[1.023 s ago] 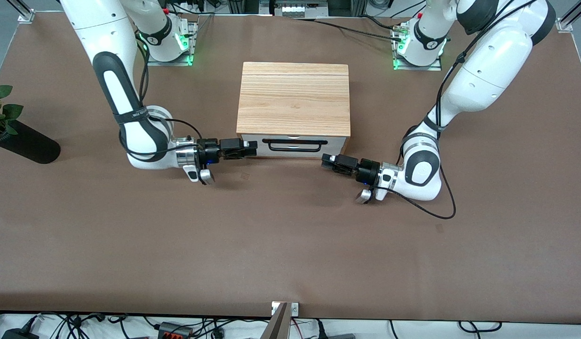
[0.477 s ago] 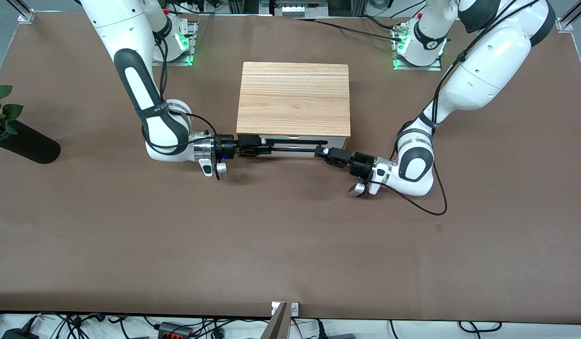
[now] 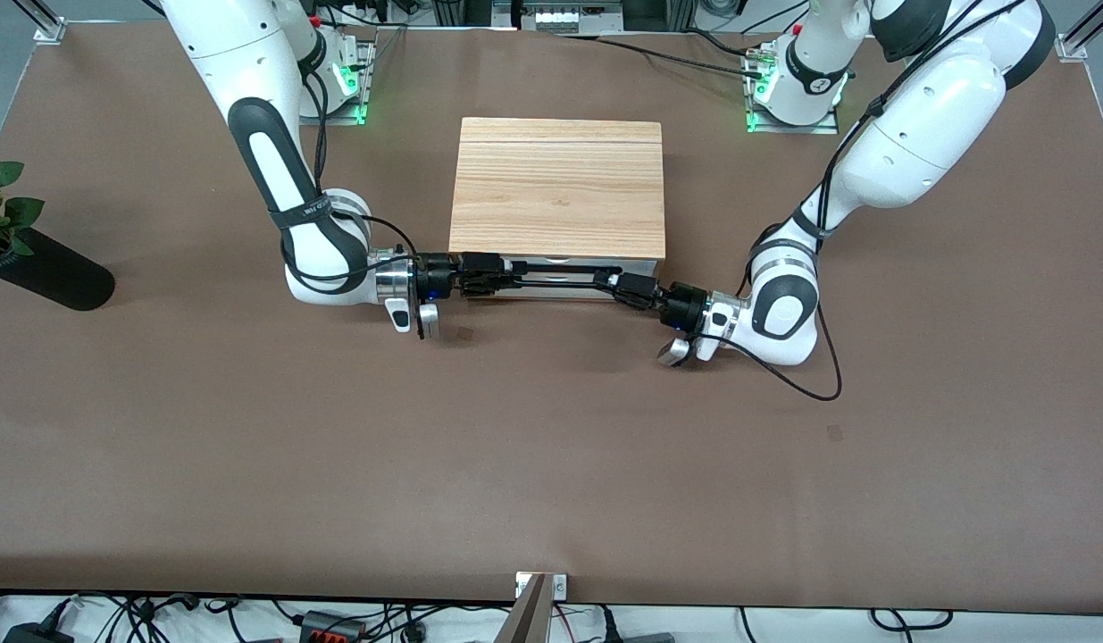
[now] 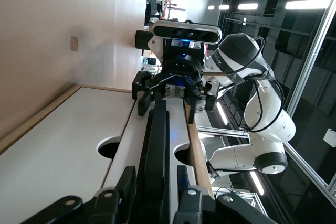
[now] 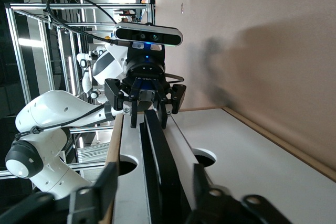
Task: Pull top drawer with both arms simultaneously
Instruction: 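Pull the handle outward with both grippers, sliding the drawer open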
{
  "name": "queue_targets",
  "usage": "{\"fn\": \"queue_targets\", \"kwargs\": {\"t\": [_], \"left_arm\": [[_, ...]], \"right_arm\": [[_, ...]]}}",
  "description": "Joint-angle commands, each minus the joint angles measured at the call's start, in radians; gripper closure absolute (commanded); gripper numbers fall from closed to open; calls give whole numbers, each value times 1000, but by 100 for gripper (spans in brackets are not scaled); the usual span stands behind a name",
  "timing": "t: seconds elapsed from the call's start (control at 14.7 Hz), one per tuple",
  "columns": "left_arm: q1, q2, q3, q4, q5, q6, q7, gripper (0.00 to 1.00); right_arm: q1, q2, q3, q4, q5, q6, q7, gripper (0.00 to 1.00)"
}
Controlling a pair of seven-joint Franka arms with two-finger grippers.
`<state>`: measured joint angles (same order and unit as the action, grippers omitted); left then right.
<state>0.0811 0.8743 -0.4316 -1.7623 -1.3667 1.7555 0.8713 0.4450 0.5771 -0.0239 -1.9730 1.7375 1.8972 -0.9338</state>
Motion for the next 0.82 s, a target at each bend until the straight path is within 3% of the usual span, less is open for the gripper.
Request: {"fn": "queue_targets", "kwargs": {"t": [0.0,0.34,0.75], "left_arm": [[16,-31,-15,-43,-52,-2,35,71],[3,-26,-15,-45,-95,1,38,83],[-1,-21,-15,-34,-97,7,41,85]], "right_arm": [[15,-3,-2,-4,20,0,-33,59],[11,-2,-2,-4,20,6,-111,93],[12,-2,-2,-3,22,11,-117,95]]}}
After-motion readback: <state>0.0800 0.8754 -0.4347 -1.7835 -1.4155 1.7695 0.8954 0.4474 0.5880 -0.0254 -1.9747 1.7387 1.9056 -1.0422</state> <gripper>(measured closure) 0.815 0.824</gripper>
